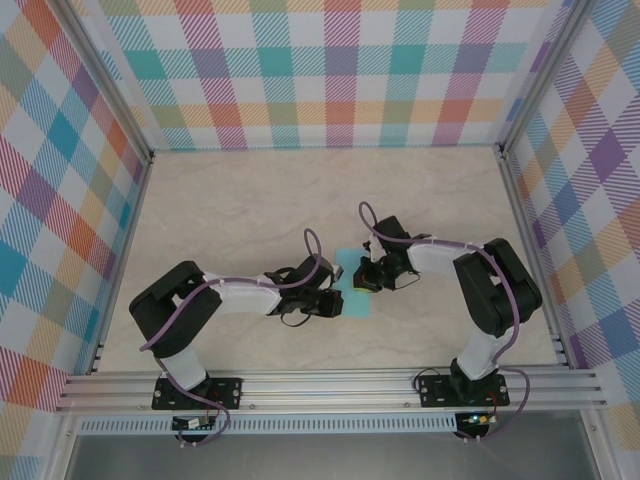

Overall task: Fold a paper plane with a square sheet of paper (fold left side to right side)
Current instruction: Fold the triangle a second time at the center of the table.

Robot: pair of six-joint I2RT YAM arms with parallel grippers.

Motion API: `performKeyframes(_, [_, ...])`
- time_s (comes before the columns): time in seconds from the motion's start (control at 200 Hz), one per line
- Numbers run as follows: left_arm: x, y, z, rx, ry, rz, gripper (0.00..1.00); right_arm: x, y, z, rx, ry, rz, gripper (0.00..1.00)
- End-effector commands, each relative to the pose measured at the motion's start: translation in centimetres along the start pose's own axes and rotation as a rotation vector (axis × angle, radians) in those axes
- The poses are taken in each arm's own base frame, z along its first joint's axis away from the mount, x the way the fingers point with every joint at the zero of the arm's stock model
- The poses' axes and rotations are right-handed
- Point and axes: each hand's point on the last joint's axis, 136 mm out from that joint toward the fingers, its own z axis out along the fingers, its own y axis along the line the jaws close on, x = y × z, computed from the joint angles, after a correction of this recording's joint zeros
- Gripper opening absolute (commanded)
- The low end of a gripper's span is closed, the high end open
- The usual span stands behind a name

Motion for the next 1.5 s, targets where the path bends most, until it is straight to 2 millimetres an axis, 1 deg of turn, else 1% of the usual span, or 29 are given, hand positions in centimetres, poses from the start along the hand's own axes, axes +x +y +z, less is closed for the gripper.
performKeyframes(0.0, [3.3,2.3,0.4,-0.057,0.106,-0.05,0.03,-0.6,2.2,-2.6,-0.017,-0.043,-0.095,0.06])
performKeyframes(0.045, [3.3,2.3,0.4,-0.057,0.106,-0.05,0.03,-0.2,2.6,-2.9,-0.034,-0.032,-0.113,0.06])
performKeyframes(0.1, [3.3,2.3,0.4,-0.053,0.105,-0.047,0.02,0.3,2.8,-2.6,-0.055,-0.002,-0.116,0.06])
performKeyframes(0.215, [3.3,2.3,0.6,-0.051,0.105,-0.046,0.02,1.6,3.6,-1.1,-0.077,0.056,-0.125,0.06])
performKeyframes(0.31, [3.4,2.3,0.7,-0.052,0.111,-0.047,0.01,2.0,4.0,-0.2,-0.076,0.074,-0.123,0.05])
performKeyframes(0.42, [3.3,2.3,0.7,-0.054,0.112,-0.042,0.01,2.2,3.7,0.6,-0.064,0.08,-0.111,0.05])
performKeyframes(0.615, [3.3,2.5,0.7,-0.063,0.111,-0.044,0.01,3.3,3.2,1.5,-0.045,0.106,-0.118,0.05])
performKeyframes(0.785, [3.4,2.8,0.6,-0.078,0.113,-0.045,0.01,3.8,2.2,2.0,-0.019,0.123,-0.114,0.05])
performKeyframes(1.1, [3.5,3.1,0.6,-0.097,0.115,-0.046,0.0,3.8,0.5,2.8,0.05,0.133,-0.122,0.05])
performKeyframes(1.27, [3.8,3.6,0.5,-0.117,0.121,-0.049,0.0,3.6,-1.3,2.6,0.15,0.12,-0.144,0.05])
performKeyframes(1.395, [4.2,3.9,0.6,-0.123,0.13,-0.052,0.0,3.3,-1.6,2.5,0.174,0.115,-0.155,0.05])
performKeyframes(1.495, [4.3,4.0,0.6,-0.127,0.132,-0.054,0.0,2.6,-1.7,2.1,0.192,0.094,-0.164,0.05])
